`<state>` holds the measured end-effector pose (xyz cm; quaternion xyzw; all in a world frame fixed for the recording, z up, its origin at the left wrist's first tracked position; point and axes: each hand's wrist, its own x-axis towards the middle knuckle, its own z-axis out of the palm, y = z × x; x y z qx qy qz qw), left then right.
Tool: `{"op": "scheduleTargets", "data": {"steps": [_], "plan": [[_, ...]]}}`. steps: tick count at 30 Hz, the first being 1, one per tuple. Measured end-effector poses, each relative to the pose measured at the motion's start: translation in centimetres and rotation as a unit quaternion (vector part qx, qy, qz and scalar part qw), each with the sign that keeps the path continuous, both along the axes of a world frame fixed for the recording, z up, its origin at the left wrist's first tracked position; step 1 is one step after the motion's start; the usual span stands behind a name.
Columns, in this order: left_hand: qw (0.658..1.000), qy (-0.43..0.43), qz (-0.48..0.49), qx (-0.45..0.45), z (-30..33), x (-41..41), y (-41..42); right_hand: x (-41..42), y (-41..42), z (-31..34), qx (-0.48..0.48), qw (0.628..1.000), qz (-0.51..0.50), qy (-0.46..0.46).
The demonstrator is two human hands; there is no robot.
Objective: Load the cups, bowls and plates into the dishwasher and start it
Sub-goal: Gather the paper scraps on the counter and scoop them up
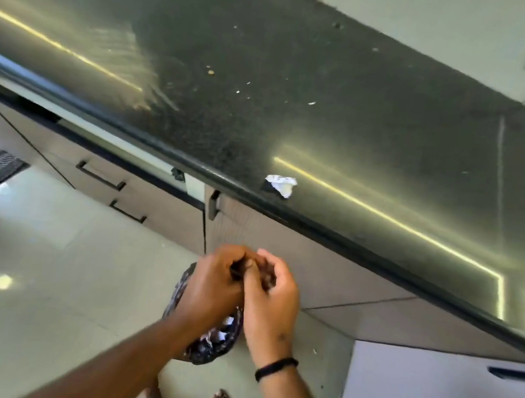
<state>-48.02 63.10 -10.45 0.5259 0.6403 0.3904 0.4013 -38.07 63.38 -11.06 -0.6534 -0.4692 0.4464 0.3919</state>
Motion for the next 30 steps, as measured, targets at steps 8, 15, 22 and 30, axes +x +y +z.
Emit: {"op": "scheduleTargets", "data": {"steps": [8, 15, 22, 30], "plan": [[0.971, 0.135, 0.081, 0.181, 7.5, 0.9, 6.0, 2.8, 4.8, 9.3, 0.116, 0.993, -0.036, -0.013], [0.963, 0.257, 0.011, 0.083, 5.0, -0.4, 10.3, 1.7, 6.7, 6.9, 0.024, 0.996, 0.075, -0.033], [0.982, 0.155, 0.048, 0.102, 4.0, -0.8, 4.2, -0.5, 4.1, 4.8, 0.058, 0.998, -0.021, -0.001], [0.983, -0.001, 0.101, -0.156, -6.2, -2.6, -4.5, -2.0, -3.8, -7.3, -0.182, 0.972, -0.126, 0.075]]}}
